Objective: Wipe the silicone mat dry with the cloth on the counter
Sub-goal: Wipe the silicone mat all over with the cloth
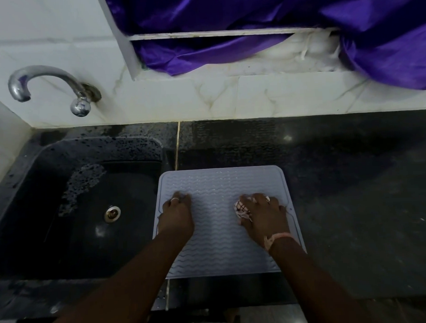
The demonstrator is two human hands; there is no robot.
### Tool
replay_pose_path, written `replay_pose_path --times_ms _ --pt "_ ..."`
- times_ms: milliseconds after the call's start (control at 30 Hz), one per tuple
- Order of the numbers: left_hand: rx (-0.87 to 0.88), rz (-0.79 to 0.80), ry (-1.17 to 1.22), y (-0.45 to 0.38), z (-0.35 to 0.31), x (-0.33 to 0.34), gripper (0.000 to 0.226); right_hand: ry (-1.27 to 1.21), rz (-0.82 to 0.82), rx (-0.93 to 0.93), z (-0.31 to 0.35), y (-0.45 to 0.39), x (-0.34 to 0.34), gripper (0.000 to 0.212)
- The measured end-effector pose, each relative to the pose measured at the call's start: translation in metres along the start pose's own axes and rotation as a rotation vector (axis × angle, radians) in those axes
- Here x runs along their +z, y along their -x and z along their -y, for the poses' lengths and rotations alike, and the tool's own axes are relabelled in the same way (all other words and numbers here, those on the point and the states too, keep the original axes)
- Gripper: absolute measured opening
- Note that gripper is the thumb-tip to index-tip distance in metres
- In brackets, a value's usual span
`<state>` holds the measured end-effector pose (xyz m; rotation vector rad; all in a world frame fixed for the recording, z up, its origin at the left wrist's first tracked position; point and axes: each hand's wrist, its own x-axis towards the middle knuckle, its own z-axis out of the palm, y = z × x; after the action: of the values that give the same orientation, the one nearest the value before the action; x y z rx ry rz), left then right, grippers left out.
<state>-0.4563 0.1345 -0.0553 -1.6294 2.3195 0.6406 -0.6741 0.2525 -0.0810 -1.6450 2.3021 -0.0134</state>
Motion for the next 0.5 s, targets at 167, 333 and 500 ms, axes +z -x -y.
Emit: replay_pose_path --times_ms 167,333,500 --pt "0.012 0.047 0.021 -0.007 -0.002 -0.001 0.082 -0.362 -0.150 0.108 -0.009 -0.014 -0.015 0.042" --pt "0.020 0.035 -0.016 -0.009 -0.001 -0.001 0.083 -0.337 -0.313 0.416 -0.040 -0.035 -0.035 0.022" --pt "0.040 0.020 -0.076 -0.008 0.002 -0.001 0.086 -0.179 -0.195 0.380 -0.036 -0.047 -0.040 0.023"
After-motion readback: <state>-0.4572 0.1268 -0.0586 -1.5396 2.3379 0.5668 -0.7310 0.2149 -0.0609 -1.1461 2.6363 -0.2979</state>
